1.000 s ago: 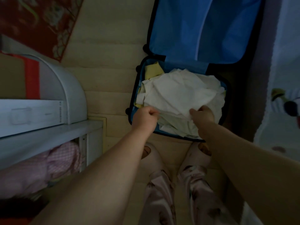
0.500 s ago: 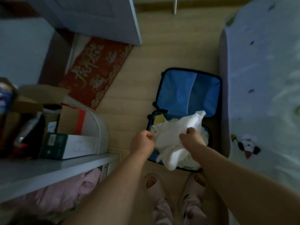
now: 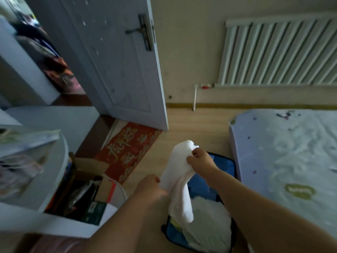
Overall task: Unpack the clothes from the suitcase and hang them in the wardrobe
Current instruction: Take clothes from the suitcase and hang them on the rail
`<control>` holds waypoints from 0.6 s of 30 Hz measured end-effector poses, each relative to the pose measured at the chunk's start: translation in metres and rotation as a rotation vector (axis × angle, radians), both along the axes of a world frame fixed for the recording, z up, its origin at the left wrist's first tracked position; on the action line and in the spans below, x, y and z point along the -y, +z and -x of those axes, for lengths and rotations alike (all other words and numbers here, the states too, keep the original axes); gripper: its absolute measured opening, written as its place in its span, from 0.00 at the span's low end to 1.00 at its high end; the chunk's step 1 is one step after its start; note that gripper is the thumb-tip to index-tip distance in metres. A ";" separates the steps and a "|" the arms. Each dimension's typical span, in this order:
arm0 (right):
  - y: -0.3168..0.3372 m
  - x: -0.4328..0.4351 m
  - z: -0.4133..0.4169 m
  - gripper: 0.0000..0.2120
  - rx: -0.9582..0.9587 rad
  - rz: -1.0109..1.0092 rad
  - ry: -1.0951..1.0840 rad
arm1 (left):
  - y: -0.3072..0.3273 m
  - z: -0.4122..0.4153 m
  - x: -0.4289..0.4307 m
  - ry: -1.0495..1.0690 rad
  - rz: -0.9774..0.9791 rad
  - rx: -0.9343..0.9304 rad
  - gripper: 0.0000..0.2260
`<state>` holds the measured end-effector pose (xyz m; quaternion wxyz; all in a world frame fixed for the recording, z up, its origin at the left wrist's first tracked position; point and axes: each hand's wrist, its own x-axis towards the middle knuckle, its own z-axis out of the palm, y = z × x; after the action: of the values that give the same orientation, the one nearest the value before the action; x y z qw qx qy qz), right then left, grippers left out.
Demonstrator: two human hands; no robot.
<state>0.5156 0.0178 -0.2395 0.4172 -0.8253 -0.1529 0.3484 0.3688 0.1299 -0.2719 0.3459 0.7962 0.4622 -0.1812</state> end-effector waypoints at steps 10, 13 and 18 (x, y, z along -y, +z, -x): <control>0.173 -0.042 0.024 0.04 0.234 -0.374 0.011 | 0.117 0.041 -0.020 0.112 -0.469 0.290 0.27; 0.198 -0.046 0.024 0.05 0.305 -0.394 0.004 | 0.150 0.050 -0.031 0.156 -0.602 0.448 0.08; 0.213 -0.044 0.023 0.10 0.372 -0.357 -0.055 | 0.212 0.061 -0.049 0.372 -0.501 0.793 0.07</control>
<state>0.4928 0.0617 -0.0262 0.5302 -0.7924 -0.2636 0.1467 0.3082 0.1790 -0.0597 0.3197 0.7663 0.4588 0.3163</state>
